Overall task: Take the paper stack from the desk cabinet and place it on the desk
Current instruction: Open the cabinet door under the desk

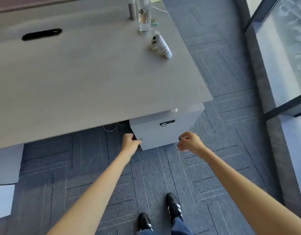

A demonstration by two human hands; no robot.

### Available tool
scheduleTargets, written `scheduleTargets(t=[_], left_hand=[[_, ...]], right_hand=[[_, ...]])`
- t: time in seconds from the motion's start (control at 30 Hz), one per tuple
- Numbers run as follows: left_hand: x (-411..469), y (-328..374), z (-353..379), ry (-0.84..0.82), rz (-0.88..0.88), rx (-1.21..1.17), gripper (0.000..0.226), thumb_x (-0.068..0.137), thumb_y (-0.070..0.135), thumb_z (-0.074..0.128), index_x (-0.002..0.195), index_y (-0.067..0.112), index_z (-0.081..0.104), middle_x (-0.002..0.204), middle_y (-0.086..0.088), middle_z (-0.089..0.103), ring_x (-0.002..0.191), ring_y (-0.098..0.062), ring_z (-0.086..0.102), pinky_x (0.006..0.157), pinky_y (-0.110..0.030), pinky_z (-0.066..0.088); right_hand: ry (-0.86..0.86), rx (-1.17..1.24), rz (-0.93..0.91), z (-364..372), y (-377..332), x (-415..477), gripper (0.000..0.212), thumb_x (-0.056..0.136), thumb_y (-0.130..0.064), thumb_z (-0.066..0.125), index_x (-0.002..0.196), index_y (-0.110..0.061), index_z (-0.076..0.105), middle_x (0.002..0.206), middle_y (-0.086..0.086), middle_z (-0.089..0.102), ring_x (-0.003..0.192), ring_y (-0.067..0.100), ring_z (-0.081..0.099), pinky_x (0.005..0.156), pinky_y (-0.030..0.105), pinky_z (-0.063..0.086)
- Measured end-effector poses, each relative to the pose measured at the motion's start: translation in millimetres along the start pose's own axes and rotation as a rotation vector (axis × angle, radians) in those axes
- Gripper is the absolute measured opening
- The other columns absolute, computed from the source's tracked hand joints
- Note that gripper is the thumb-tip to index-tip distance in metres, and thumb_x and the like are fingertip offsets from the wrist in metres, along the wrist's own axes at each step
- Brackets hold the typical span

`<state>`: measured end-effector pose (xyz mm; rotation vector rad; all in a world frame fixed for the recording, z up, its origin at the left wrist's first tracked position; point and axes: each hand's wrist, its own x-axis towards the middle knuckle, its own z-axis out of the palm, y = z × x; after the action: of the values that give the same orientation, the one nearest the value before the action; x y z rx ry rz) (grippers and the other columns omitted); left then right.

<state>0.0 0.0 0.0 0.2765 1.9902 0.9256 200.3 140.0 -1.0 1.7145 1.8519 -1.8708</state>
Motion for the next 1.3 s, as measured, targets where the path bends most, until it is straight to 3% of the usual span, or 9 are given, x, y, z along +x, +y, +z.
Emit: scheduleTargets(t=[0.13,0.33,0.73,0.83,0.93,1.0,1.1,1.2,1.3], left_hand=[[52.8,-11.9,25.7,0.104,-0.128,-0.198,0.085,0.079,0.005,0.074,0.145,0.004,0.022,0.146,-0.010,0.037,0.134,-0.025,0.040,0.096,-0.027,0.031],[100.0,-36.2,58.8,0.156,-0.204,-0.144,0.068,0.087,0.018,0.068,0.140,0.003,0.029,0.148,-0.009,0.039,0.135,-0.025,0.039,0.107,-0.034,0.030],[130.3,-59.8,43.2,0.241,-0.211,0.153,0.057,0.075,0.040,0.075,0.117,0.005,0.057,0.119,-0.009,0.066,0.110,-0.028,0.062,0.081,-0.029,0.046],[120.6,-77.1,45.5,0.172,-0.180,0.249,0.043,0.077,0.026,0.075,0.113,0.006,0.063,0.117,-0.015,0.067,0.103,-0.026,0.065,0.081,-0.030,0.049],[103.4,-94.9,55.7,0.160,-0.061,0.323,0.020,0.076,0.009,0.075,0.095,0.004,0.072,0.110,-0.018,0.062,0.093,-0.027,0.062,0.077,-0.031,0.047],[96.1,-103.6,58.4,0.136,-0.012,0.357,0.008,0.075,0.008,0.077,0.081,0.009,0.071,0.103,-0.019,0.066,0.088,-0.030,0.066,0.080,-0.039,0.054],[89.5,-111.5,57.6,0.038,0.002,0.448,0.011,0.077,0.016,0.077,0.072,0.016,0.066,0.096,-0.009,0.068,0.075,-0.025,0.069,0.076,-0.036,0.051],[79.0,-119.4,61.9,-0.075,-0.026,0.518,0.018,0.076,0.027,0.077,0.068,0.024,0.062,0.088,0.001,0.074,0.074,-0.018,0.074,0.080,-0.043,0.055],[68.3,-133.2,69.4,-0.123,-0.019,0.485,0.020,0.074,0.032,0.078,0.074,0.021,0.061,0.077,-0.003,0.076,0.073,-0.019,0.075,0.069,-0.047,0.061]], right_hand=[[-0.029,-0.094,0.063,-9.7,26.2,42.7,0.011,0.094,-0.002,0.046,0.099,0.000,0.056,0.084,0.021,0.068,0.058,0.021,0.062,0.052,0.024,0.057],[-0.057,-0.027,0.117,-17.9,55.5,85.4,0.015,0.093,0.000,0.046,0.105,0.001,0.055,0.076,0.013,0.067,0.060,0.020,0.064,0.051,0.019,0.056],[-0.132,0.113,0.157,19.3,77.4,107.3,0.008,0.093,0.002,0.048,0.100,-0.001,0.052,0.073,0.012,0.065,0.061,0.020,0.063,0.048,0.017,0.055],[-0.106,0.136,0.151,28.7,80.8,111.5,0.009,0.093,0.002,0.047,0.100,0.001,0.053,0.074,0.013,0.065,0.061,0.021,0.063,0.052,0.020,0.057],[-0.063,0.116,0.146,43.0,85.9,111.2,0.009,0.093,-0.006,0.050,0.096,-0.002,0.058,0.091,0.020,0.069,0.077,0.029,0.069,0.074,0.039,0.061],[-0.090,0.045,0.157,54.7,92.0,106.9,0.025,0.092,-0.016,0.054,0.113,-0.002,0.057,0.107,0.016,0.065,0.100,0.034,0.068,0.090,0.053,0.054],[-0.131,0.066,0.197,70.2,106.6,99.7,0.053,0.089,-0.035,0.059,0.130,-0.006,0.042,0.112,0.006,0.056,0.109,0.027,0.061,0.098,0.051,0.050],[-0.125,0.167,0.193,83.5,112.3,95.6,0.071,0.089,-0.038,0.060,0.144,-0.008,0.028,0.147,0.011,0.039,0.127,0.028,0.050,0.107,0.048,0.043],[-0.076,0.154,0.180,96.9,110.7,98.4,0.068,0.088,-0.034,0.064,0.139,-0.005,0.031,0.140,0.013,0.045,0.116,0.028,0.055,0.102,0.049,0.047]])
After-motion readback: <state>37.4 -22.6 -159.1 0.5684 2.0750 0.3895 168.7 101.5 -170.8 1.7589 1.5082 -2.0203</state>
